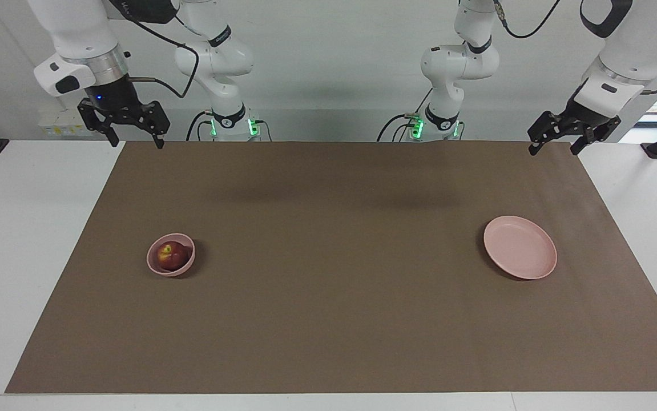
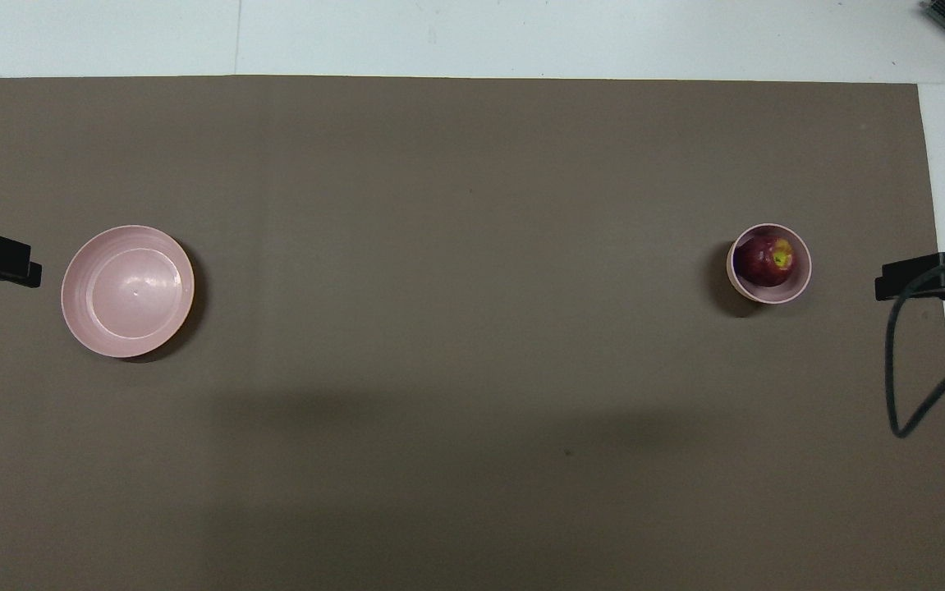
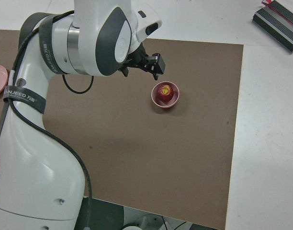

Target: Move apple from plate to bowl

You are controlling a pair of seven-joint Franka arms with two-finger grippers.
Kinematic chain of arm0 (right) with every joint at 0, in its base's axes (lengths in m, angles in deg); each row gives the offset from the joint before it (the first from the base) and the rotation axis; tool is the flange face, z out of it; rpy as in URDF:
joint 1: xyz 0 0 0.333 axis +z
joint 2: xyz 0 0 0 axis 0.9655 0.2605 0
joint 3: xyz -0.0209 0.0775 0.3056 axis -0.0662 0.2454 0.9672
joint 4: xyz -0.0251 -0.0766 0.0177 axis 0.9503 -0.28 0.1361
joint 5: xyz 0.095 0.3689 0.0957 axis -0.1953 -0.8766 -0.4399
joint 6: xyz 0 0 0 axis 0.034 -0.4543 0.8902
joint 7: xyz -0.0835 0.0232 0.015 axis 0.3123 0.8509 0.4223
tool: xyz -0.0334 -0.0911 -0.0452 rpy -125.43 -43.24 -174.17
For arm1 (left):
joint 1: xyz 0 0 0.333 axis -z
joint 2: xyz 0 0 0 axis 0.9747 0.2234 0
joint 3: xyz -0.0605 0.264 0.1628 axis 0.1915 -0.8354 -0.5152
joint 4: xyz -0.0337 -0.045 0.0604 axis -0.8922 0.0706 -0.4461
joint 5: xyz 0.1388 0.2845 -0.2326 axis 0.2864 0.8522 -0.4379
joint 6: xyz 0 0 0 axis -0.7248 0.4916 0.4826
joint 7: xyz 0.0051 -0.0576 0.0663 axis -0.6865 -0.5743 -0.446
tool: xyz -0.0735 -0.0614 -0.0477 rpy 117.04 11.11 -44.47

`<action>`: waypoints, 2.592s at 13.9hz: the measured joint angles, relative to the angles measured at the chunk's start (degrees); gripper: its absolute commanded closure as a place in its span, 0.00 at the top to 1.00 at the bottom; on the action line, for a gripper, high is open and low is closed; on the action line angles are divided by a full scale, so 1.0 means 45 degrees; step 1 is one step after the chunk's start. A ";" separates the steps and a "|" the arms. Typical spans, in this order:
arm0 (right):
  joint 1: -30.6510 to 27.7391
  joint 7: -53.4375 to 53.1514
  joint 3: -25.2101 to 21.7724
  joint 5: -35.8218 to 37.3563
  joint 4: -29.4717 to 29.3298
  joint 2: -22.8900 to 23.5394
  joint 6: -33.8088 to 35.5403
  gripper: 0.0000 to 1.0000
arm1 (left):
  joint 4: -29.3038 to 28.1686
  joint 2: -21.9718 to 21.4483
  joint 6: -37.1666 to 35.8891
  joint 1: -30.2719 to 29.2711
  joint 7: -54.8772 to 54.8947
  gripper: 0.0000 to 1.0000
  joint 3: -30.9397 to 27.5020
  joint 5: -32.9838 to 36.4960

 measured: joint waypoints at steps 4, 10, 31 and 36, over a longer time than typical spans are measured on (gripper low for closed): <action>0.0044 -0.0213 0.0195 -0.0062 0.0062 -0.0684 0.0795 1.00 | 0.0000 0.0000 -0.0003 0.0000 0.0000 1.00 0.0000 0.0000; 0.0042 -0.0669 0.0653 -0.0433 0.0526 -0.1049 0.0782 1.00 | 0.0000 0.0000 -0.0006 0.0000 0.0000 1.00 0.0000 0.0000; -0.0511 0.0389 0.0475 -0.0409 -0.0279 -0.0537 0.1149 1.00 | 0.0000 0.0000 -0.0011 0.0000 0.0000 1.00 0.0000 0.0000; -0.0556 0.0392 0.0442 -0.0408 -0.0288 -0.0538 0.1013 1.00 | 0.0000 0.0000 -0.0012 0.0000 0.0000 1.00 0.0000 0.0000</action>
